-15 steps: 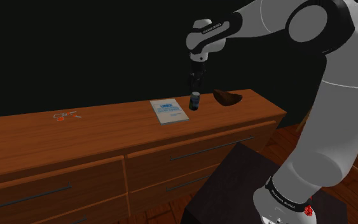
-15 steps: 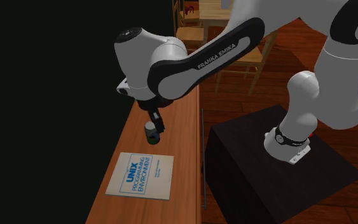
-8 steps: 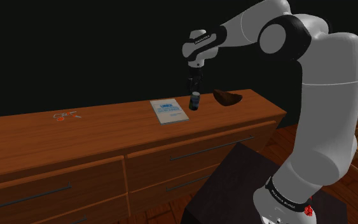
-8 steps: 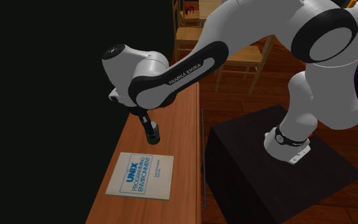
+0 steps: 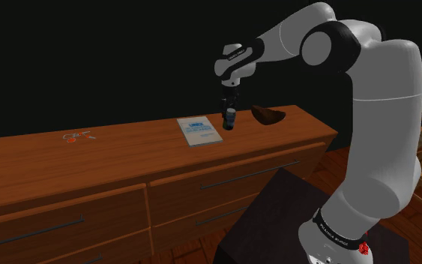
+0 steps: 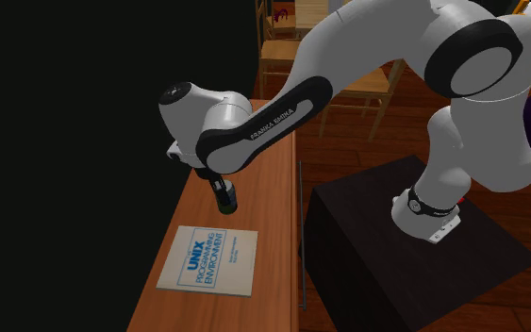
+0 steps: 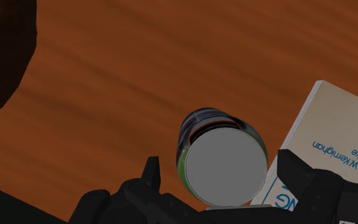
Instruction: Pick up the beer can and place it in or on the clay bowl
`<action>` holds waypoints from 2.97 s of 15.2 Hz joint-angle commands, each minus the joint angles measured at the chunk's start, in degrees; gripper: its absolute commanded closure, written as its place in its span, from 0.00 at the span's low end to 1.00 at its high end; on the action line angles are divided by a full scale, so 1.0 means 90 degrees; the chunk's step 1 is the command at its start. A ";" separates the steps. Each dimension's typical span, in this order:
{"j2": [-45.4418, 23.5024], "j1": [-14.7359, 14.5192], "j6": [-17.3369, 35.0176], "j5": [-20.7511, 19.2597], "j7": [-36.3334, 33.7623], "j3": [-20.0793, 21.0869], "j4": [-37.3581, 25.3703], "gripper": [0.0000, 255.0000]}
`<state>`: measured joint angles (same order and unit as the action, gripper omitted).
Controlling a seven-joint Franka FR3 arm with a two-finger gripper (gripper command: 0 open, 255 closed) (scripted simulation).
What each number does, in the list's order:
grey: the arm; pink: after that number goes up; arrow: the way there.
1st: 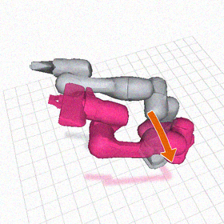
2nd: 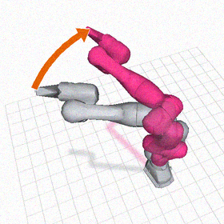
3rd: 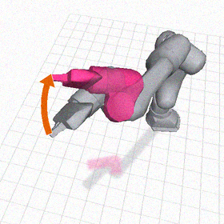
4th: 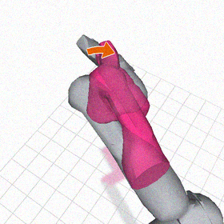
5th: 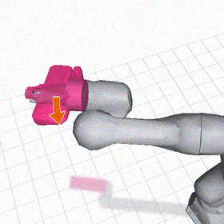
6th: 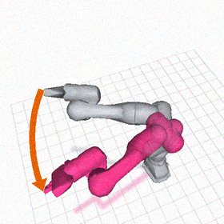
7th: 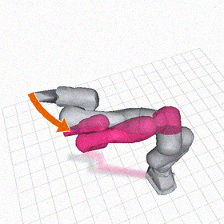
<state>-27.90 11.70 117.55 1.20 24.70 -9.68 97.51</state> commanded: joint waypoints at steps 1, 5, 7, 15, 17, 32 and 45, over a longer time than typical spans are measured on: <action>-0.0004 0.0002 0.0016 0.0001 0.0003 0.0000 0.0009 0.00; -0.0005 0.0002 0.0014 0.0001 0.0002 0.0000 0.0007 0.00; -0.0005 0.0002 0.0014 0.0001 0.0002 0.0000 0.0007 1.00; -0.0004 0.0002 0.0016 0.0001 0.0003 0.0000 0.0009 1.00; 0.0081 -0.0003 -0.0119 -0.0012 0.0001 -0.0008 -0.0041 1.00; 0.0572 -0.0027 -0.1192 -0.0089 0.0000 -0.0049 -0.0629 1.00; 0.0775 -0.0023 -0.2214 -0.0121 0.0022 -0.0069 -0.1451 1.00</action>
<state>-20.87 11.46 98.40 0.11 24.87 -10.30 85.28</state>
